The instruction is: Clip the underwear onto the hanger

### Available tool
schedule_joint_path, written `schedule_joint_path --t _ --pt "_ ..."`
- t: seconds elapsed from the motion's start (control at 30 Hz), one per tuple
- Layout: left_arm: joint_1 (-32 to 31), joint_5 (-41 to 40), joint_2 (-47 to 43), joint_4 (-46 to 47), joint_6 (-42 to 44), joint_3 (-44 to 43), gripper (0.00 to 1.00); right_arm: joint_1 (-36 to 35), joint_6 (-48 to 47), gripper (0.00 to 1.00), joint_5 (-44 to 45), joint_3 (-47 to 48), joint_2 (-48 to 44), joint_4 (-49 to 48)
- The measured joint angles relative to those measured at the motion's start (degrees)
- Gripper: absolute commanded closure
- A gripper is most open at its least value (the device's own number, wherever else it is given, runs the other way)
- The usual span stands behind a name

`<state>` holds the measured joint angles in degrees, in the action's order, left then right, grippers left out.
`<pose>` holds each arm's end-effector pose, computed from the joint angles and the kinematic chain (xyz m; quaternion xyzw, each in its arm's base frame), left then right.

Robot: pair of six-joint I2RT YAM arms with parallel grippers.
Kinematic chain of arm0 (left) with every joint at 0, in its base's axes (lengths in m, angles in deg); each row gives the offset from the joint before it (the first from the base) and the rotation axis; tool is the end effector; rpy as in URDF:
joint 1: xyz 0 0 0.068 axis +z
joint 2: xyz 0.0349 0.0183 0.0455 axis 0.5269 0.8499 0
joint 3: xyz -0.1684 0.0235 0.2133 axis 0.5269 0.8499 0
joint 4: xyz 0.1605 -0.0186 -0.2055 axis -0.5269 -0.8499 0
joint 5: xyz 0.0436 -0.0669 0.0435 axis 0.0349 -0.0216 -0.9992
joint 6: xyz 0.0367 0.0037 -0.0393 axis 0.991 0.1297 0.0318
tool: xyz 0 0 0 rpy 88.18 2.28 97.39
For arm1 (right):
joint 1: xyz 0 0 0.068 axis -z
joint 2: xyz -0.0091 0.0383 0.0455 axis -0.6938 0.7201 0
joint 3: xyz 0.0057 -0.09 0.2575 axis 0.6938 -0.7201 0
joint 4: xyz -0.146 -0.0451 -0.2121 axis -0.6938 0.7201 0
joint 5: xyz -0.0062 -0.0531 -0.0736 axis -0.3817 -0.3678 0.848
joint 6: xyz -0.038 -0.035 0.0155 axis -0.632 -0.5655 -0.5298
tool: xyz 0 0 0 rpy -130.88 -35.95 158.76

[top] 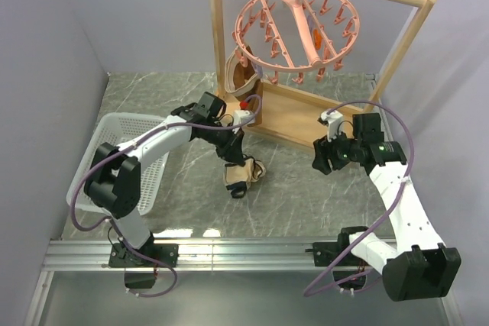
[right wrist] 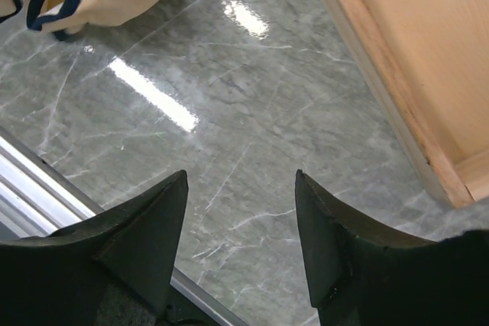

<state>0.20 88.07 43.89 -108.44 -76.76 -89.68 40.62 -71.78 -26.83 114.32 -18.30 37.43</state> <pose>0.2870 -0.2080 0.2519 0.4283 0.7762 -0.4329 0.1636 0.1946 0.0284 0.2990 -0.2970 0.8726 0.1736 0.3468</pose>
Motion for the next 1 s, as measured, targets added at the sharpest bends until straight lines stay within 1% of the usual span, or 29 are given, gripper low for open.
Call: schedule_joint_path --t 0.07,0.13,0.17,0.23,0.27,0.3,0.37,0.47,0.6,0.73,1.0 --pt "0.79 -0.42 -0.85 2.64 -0.02 1.86 0.77 -1.2 0.24 0.36 -0.35 -0.11 0.55 -0.07" --pt "1.73 -1.68 -2.6 3.58 0.33 4.39 0.73 -3.3 0.83 0.36 -0.37 -0.55 1.16 -0.28" --pt "2.43 -2.32 -3.43 3.52 0.63 5.42 0.69 -4.81 1.09 0.36 -0.26 -0.98 1.46 -0.83" --pt "3.72 -3.34 -4.35 3.28 1.86 6.36 0.64 -8.15 1.81 0.36 0.52 -1.66 2.23 -1.79" --pt "4.44 -3.93 -4.94 3.5 2.8 7.02 0.56 -9.88 2.27 0.36 1.07 -2.05 2.71 -2.47" --pt "5.01 -4.63 -5.95 3.76 3.82 8.0 0.51 -11.78 2.84 0.37 1.75 -2.23 3.52 -3.04" --pt "6.01 -5.92 -8.92 4.02 6.45 10.88 0.46 -14.91 4.15 0.4 2.58 -2.23 5.49 -4.22" --pt "5.97 -7.8 -15.26 3.98 9.49 15.37 0.46 -17.99 7.1 0.4 2.69 -2.03 10.08 -6.25" --pt "5.25 -10.45 -19.71 4.79 13.81 16.96 0.46 -20.35 12.17 0.41 2.67 -1.55 16.24 -9.18" --pt "4.57 -13.35 -18.21 5.9 17.29 17.51 0.45 -23.96 16.83 0.41 2.73 0.07 20.74 -11.56" --pt "3.65 -15.74 -11.32 7.98 17.94 17.79 0.44 -30.08 22.18 0.41 4.85 2.75 29.05 -18.03"
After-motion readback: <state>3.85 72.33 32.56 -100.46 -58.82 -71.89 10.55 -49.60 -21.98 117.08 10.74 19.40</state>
